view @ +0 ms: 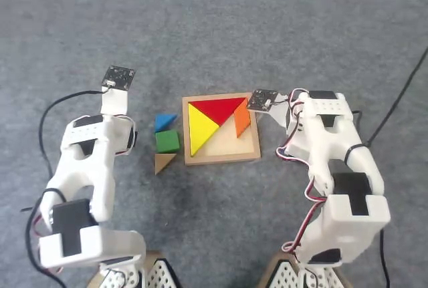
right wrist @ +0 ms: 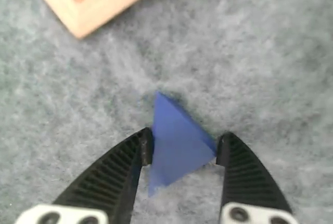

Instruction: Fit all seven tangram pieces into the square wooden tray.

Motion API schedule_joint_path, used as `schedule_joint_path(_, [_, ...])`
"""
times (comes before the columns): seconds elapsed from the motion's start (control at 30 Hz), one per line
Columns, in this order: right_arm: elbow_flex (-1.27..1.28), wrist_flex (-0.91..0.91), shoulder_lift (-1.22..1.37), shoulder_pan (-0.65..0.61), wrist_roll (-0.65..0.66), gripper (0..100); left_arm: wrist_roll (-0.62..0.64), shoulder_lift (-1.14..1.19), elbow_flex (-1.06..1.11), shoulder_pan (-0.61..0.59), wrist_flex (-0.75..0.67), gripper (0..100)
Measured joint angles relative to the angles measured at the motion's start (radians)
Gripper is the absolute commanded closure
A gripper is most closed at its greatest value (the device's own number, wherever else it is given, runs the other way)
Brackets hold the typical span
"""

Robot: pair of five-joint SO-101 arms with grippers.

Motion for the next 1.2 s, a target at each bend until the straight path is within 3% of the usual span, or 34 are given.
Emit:
schedule_joint_path(0.63, [-0.083, 0.140, 0.011, -0.002, -0.080, 82.4, 0.000, 0.000, 0.000, 0.000, 0.000, 90])
schedule_joint_path(0.87, [-0.083, 0.140, 0.031, -0.002, -0.080, 69.8, 0.000, 0.000, 0.000, 0.000, 0.000, 90])
schedule_joint_path(1.2, [-0.052, 0.127, 0.029, 0.034, -0.078, 74.2, 0.000, 0.000, 0.000, 0.000, 0.000, 90])
